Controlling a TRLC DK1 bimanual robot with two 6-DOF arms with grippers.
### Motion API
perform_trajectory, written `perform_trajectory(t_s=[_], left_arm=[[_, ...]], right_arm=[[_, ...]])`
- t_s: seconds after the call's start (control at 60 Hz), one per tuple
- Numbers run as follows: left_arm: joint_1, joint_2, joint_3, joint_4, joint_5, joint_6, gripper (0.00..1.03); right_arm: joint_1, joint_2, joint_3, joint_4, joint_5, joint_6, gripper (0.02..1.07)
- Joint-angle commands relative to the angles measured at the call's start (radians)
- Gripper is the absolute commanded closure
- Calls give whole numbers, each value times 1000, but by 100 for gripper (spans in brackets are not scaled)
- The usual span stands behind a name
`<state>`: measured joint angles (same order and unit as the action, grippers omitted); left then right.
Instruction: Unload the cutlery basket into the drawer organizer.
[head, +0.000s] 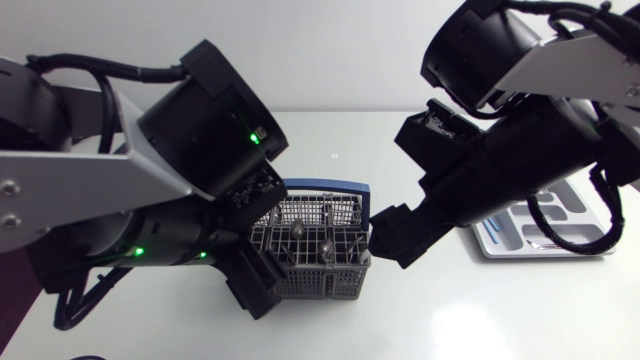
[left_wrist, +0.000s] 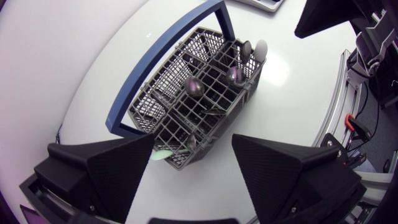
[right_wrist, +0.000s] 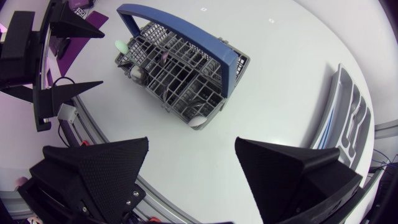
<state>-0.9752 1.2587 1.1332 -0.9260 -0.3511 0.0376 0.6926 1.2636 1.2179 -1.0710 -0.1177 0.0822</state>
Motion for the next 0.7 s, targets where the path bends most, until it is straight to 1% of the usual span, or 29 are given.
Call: perform_trajectory(t_s=[0.0, 0.067, 0.117, 0.367, 0.4, 0.45, 0.517, 0.683], left_arm=[[-8, 25, 23, 4, -12, 5, 17], [-8, 30, 20, 4, -11, 4, 17], [-5, 36, 13, 4, -12, 1, 19], [9, 47, -44, 9, -12, -15, 20], [10, 50, -50, 13, -12, -15, 21], [21, 56, -58, 23, -14, -15, 25], [32, 57, -64, 27, -14, -15, 27], [58, 80, -107, 62, -28, -7, 27]], right_arm=[[8, 11, -35, 5, 9, 8, 7], [8, 8, -40, 5, 9, 8, 7], [10, 5, -43, 5, 9, 8, 7], [10, -9, -63, 9, 10, 7, 7], [10, -7, -63, 9, 10, 7, 7], [12, -9, -63, 9, 9, 8, 7], [15, -9, -64, 11, 9, 8, 7], [15, -9, -77, 19, 10, 8, 7]])
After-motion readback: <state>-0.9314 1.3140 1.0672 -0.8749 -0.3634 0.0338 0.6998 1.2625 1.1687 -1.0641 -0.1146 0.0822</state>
